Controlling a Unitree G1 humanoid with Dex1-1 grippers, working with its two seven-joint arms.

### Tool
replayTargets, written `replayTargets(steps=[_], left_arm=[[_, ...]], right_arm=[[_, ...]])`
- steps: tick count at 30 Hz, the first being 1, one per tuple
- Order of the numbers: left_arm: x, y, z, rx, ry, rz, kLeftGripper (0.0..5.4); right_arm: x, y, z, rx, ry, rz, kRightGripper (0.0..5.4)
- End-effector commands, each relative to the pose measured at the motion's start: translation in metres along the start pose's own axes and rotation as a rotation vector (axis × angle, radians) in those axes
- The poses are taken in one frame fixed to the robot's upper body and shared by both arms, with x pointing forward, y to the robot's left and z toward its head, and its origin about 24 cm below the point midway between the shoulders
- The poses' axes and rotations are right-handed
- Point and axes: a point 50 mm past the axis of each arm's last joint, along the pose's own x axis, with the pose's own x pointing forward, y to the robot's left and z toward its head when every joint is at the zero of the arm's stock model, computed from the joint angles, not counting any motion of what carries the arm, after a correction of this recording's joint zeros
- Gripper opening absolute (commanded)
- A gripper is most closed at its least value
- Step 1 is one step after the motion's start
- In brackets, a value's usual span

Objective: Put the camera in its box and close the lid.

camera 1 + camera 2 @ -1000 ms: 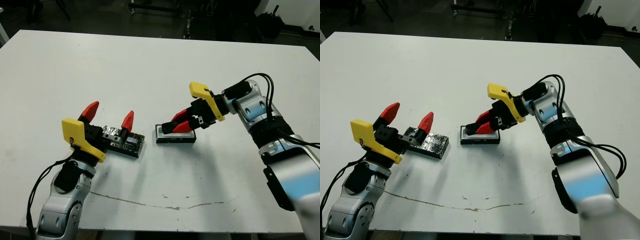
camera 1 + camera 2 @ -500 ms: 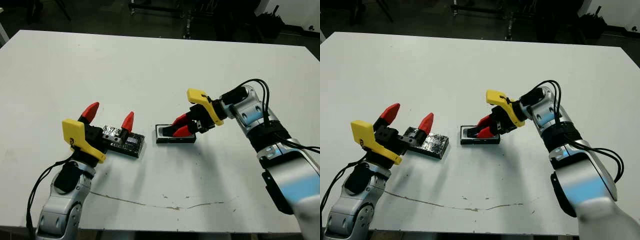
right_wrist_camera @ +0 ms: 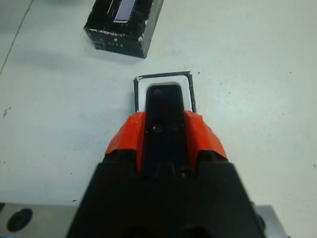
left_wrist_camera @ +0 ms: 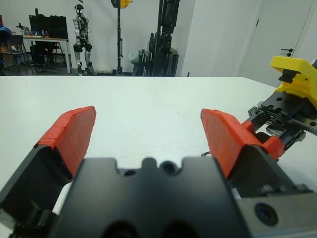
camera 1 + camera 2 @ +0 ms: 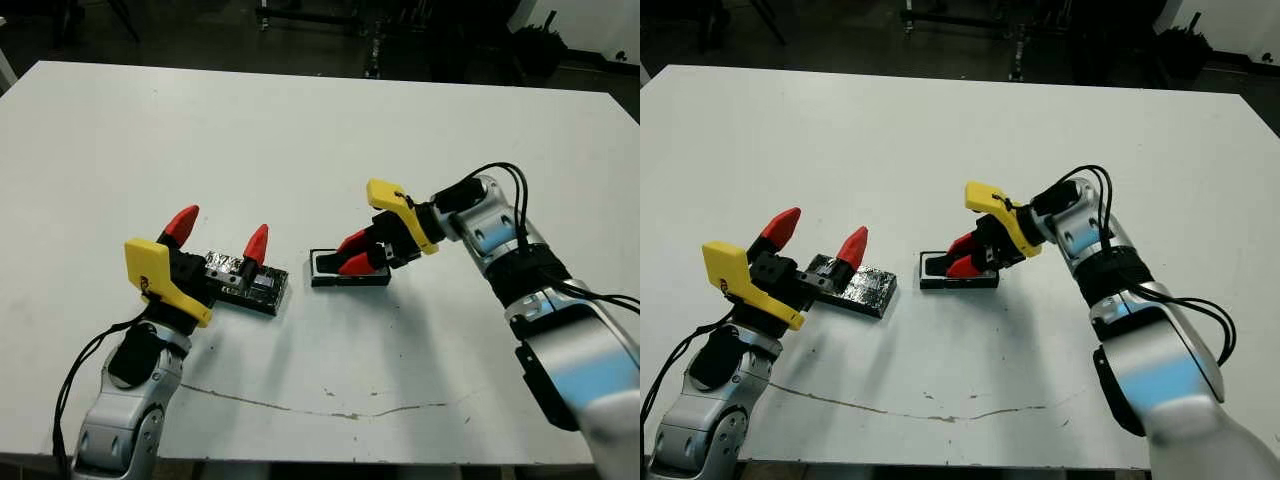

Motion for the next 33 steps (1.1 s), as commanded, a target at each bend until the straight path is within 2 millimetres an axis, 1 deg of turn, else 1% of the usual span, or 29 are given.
replayTargets(steps=[1,9,12,13,15,20,23,26,29,33], left_arm=[[-0.002,0.0,-0.003,0.005,0.021,0.005,5.4],[-0.002,0.0,-0.004,-0.008,0.017,0.004,5.4],[-0.003,0.001,-0.004,-0.001,0.017,0.005,5.4],[-0.003,0.0,-0.004,0.002,0.02,0.006,5.4],[-0.003,0.0,-0.004,0.002,0.021,0.006,5.4],[-0.003,0.0,-0.004,-0.008,0.024,0.003,5.4],[-0.002,0.0,-0.003,0.003,0.024,0.005,5.4],[-0.002,0.0,-0.003,0.015,0.022,0.008,5.4],[-0.002,0.0,-0.003,0.006,0.025,0.006,5.4],[-0.001,0.0,-0.003,-0.003,0.025,0.004,5.4]], right_arm=[[0.016,0.005,-0.006,0.033,-0.026,0.043,1.7],[0.029,0.007,-0.001,0.003,-0.015,0.065,1.7],[0.028,0.007,-0.001,-0.021,0.007,0.065,1.7],[0.026,0.006,0.001,-0.059,0.026,0.065,1.88],[0.017,0.003,0.004,-0.126,0.045,0.053,2.19],[-0.005,-0.004,0.01,-0.169,0.061,-0.015,2.81],[-0.023,-0.008,0.016,-0.221,0.072,-0.059,3.26],[-0.045,-0.01,0.025,-0.244,0.046,-0.089,3.67],[-0.065,-0.009,0.034,-0.304,0.014,-0.138,4.1],[-0.09,-0.006,0.043,-0.297,-0.035,-0.168,4.69]])
